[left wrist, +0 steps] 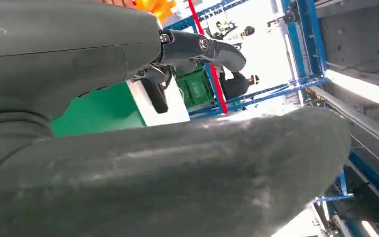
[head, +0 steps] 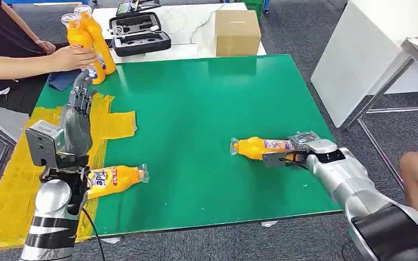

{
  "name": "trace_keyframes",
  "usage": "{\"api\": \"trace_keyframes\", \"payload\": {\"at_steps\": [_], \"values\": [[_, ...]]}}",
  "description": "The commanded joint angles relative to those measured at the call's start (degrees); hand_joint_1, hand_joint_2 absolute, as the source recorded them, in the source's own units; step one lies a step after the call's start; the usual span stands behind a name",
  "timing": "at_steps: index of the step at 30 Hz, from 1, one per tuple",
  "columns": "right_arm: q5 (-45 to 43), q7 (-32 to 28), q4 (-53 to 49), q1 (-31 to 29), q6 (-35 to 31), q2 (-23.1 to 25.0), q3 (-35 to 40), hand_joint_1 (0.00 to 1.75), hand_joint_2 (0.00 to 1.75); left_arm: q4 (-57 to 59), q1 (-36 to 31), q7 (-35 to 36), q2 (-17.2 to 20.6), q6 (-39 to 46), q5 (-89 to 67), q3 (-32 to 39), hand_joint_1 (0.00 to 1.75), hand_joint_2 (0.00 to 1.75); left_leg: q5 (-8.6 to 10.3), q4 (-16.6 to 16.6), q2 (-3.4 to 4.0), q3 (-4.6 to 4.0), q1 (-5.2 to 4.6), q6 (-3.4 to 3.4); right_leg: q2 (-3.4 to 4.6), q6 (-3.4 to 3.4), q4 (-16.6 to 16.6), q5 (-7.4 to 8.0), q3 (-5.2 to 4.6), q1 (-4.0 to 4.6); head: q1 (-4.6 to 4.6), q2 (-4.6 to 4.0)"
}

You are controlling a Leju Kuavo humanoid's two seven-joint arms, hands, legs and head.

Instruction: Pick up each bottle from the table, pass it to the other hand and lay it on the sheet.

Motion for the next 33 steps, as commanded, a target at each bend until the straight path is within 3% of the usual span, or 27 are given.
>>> {"api": "trace_keyframes", "payload": {"at_steps": [1,2,7,10,11,14,16,22,26,32,33], "values": [[-6.8,-0.1,0.2,4.1,-2.5,2.9,-5.3,1.75,1.75,2.5,-0.3,1.7,1.6,-0.8,0.8,-1.1,0.0,0.0,0.0,-0.1,-0.12,0.24,0.17,-0.15,-0.23,-0.19,-0.2,0.0,0.33,0.19,0.0,0.0],[-10.6,-1.6,-5.9,6.4,-5.6,3.0,-8.6,1.75,1.75,0.7,2.4,3.2,1.6,-3.4,3.3,-0.7,0.0,0.0,-0.02,-0.1,-0.04,0.23,0.13,-0.12,-0.11,-0.14,-0.1,0.01,0.29,0.14,-0.02,0.0],[-20.8,0.1,-34.6,14.6,-5.9,1.5,-12.7,1.75,1.75,-0.4,7.9,4.4,1.5,-9.2,9.3,-0.1,0.0,0.0,-0.11,-0.1,0.32,0.24,0.06,-0.1,0.24,-0.12,-0.1,0.05,0.27,0.08,0.0,0.0],[-20.0,1.8,-37.5,15.6,-6.9,1.1,-12.2,1.75,1.75,-0.4,8.5,4.3,1.5,-10.0,9.9,-0.2,0.0,0.0,-0.1,-0.1,0.24,0.08,0.01,-0.11,0.21,-0.11,0.0,0.02,0.04,0.03,0.02,0.0],[-17.7,1.7,-39.5,16.3,-10.3,1.2,-11.6,1.75,1.75,-0.6,8.9,5.1,1.4,-11.4,11.2,-0.1,0.0,1.75,-0.17,0.0,0.23,0.08,0.05,-0.17,0.18,-0.19,0.1,-0.05,0.03,0.08,-0.02,0.0],[-16.8,1.8,-55.2,21.2,-13.5,3.0,-11.9,1.75,1.75,-0.1,12.3,6.4,1.3,-15.8,12.2,-1.4,0.0,1.75,-0.15,0.0,0.07,-0.03,0.09,-0.17,0.02,-0.16,0.0,-0.12,-0.02,0.11,-0.02,0.0],[-16.3,3.7,-57.5,21.5,-12.6,3.2,-11.6,1.75,1.75,0.2,12.7,6.1,1.2,-16.0,12.2,-1.6,0.0,1.75,-0.09,0.0,0.03,-0.23,0.05,-0.1,0.07,-0.09,0.1,-0.07,-0.17,0.05,0.0,0.0],[-16.7,2.8,-56.3,21.4,-13.1,3.1,-12.0,1.75,1.75,0.1,12.4,6.2,1.1,-16.2,12.3,-1.3,0.0,1.75,-0.11,0.0,-0.04,-0.4,0.05,-0.13,-0.13,-0.11,0.1,-0.11,-0.35,0.05,-0.02,0.0],[-17.1,2.3,-60.9,21.4,-14.4,6.5,-11.0,1.75,1.75,0.5,13.4,4.9,-0.3,-18.8,13.8,-2.0,0.0,1.75,-0.09,0.0,-0.06,-0.52,0.04,-0.11,0.02,0.03,0.0,-0.13,-0.42,0.03,0.0,0.0],[-17.4,2.7,-61.2,21.1,-14.3,7.4,-10.4,1.75,1.75,0.7,13.2,4.8,-1.0,-18.9,13.9,-2.4,0.0,1.75,-0.19,0.0,0.02,-0.38,0.08,-0.16,0.05,-0.03,0.1,-0.19,-0.29,0.08,0.0,0.0],[-21.4,2.6,-60.5,20.1,-14.9,11.6,-9.4,1.75,1.75,-0.1,10.7,2.2,-4.9,-15.2,10.7,-4.2,0.0,1.75,-0.16,0.0,0.03,-0.45,0.06,-0.15,0.05,-0.01,0.1,-0.17,-0.36,0.06,0.0,0.0]]}}
